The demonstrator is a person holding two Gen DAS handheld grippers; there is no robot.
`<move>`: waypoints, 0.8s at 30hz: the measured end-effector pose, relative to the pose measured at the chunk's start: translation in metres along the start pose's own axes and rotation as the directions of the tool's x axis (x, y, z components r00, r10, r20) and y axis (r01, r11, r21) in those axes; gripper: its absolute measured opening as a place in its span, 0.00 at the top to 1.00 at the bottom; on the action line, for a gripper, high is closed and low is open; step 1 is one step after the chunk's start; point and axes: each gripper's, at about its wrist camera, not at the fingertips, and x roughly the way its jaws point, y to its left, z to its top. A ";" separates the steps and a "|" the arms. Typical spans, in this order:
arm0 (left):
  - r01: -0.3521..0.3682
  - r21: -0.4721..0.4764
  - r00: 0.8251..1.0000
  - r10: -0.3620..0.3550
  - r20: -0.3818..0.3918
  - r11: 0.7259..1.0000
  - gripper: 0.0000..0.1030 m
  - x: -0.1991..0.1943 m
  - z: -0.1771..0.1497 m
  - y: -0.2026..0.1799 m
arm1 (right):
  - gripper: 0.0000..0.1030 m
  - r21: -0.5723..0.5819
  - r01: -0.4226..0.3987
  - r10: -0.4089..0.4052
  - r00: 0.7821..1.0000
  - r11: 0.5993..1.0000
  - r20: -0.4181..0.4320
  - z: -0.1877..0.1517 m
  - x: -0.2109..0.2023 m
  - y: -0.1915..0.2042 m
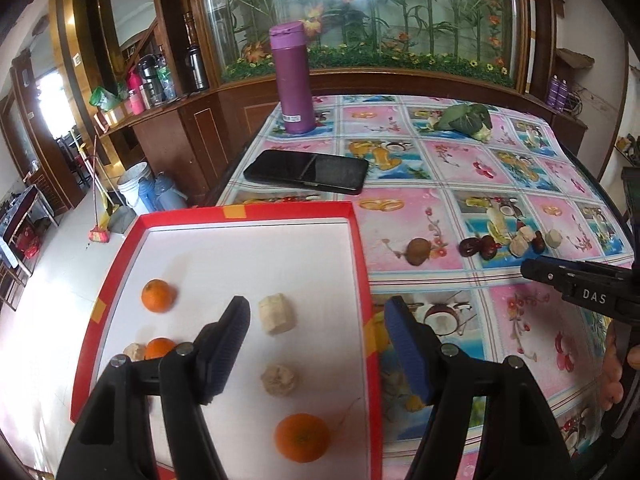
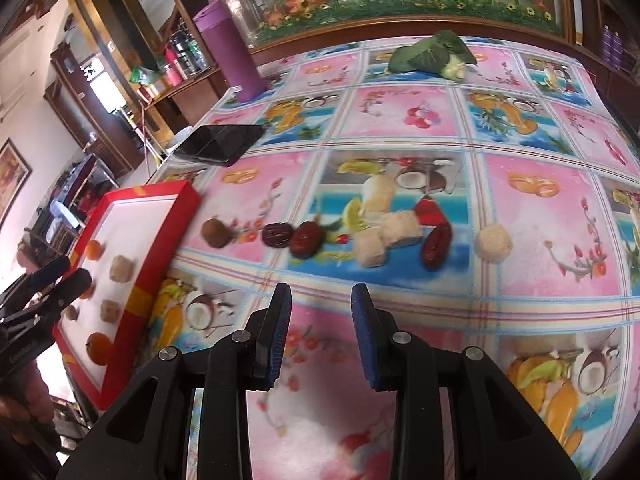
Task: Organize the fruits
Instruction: 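Move both grippers back to the items on the table, then grasp a square beige cake with the right gripper while the left grasps a red date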
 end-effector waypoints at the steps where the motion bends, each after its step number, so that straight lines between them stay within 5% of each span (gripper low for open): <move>1: 0.006 0.012 1.000 -0.006 0.000 1.000 0.30 0.000 0.002 -0.005 | 0.71 -0.001 0.002 -0.002 1.000 1.000 -0.001 0.001 0.001 -0.003; 24: 0.070 0.090 0.997 -0.068 -0.025 0.993 0.30 0.015 0.018 -0.047 | 0.73 -0.047 0.098 -0.097 0.995 0.994 0.036 0.026 0.031 -0.009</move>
